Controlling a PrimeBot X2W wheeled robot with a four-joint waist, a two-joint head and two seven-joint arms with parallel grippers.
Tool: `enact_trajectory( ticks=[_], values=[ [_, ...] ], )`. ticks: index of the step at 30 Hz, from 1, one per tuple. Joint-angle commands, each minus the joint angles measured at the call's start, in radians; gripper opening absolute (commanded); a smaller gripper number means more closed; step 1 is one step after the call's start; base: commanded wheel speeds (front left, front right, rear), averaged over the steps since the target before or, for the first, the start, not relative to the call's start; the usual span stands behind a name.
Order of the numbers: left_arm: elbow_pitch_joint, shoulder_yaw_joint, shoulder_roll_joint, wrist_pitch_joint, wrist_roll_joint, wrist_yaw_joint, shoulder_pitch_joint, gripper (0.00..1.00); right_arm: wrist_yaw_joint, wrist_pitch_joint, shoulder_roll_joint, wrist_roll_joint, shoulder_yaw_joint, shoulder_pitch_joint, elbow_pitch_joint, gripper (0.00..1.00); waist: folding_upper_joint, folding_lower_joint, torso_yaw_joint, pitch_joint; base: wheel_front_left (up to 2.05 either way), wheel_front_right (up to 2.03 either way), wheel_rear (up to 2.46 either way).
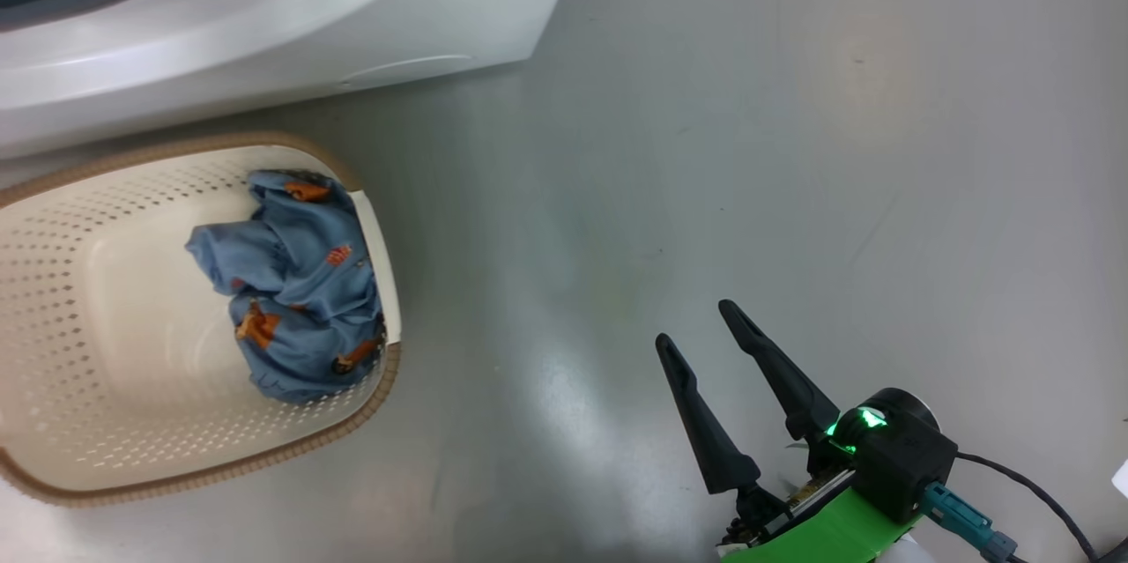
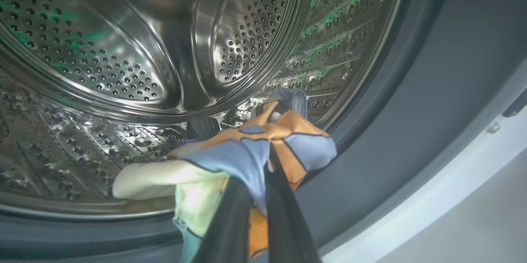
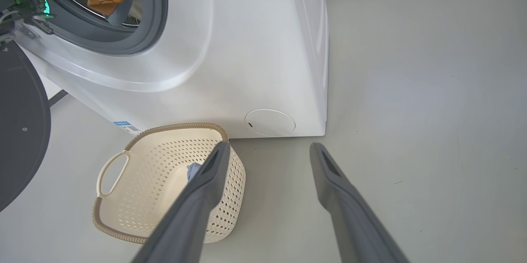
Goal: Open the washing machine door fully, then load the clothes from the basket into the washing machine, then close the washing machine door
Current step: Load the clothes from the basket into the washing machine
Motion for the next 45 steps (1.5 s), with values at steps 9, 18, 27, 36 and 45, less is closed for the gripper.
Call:
enact_trajectory(
  ticks=[9,18,27,36,45],
  values=[
    [-0.04,0.036,0.071,0.033,0.049,0.035,-0.125,0.0,0.003,-0.005,0.002,0.02,0.052,0.027,-0.039,1.0,0.0,0.0,-0.055,0.039,0.0,0.0,0.0],
    [-0.019,0.054,0.072,0.005,0.057,0.042,-0.166,0.0,0.003,-0.005,0.002,0.021,0.072,0.043,-0.062,1.0,0.0,0.0,-0.082,0.092,0.0,0.0,0.0],
    [-0.003,0.068,0.133,-0.001,0.107,0.033,-0.245,0.0,0.003,-0.005,0.002,0.019,0.102,0.062,-0.075,1.0,0.0,0.0,-0.114,0.15,0.0,0.0,0.0],
    [0.034,0.08,0.19,0.01,0.146,0.024,-0.342,0.0,0.003,-0.005,0.002,0.014,0.132,0.098,-0.089,1.0,0.0,0.0,-0.154,0.171,0.0,0.0,0.0],
    [0.053,0.089,0.198,-0.026,0.124,0.002,-0.373,0.0,0.003,-0.005,0.002,0.011,0.146,0.108,-0.097,1.0,0.0,0.0,-0.16,0.211,0.0,0.0,0.0]
  ],
)
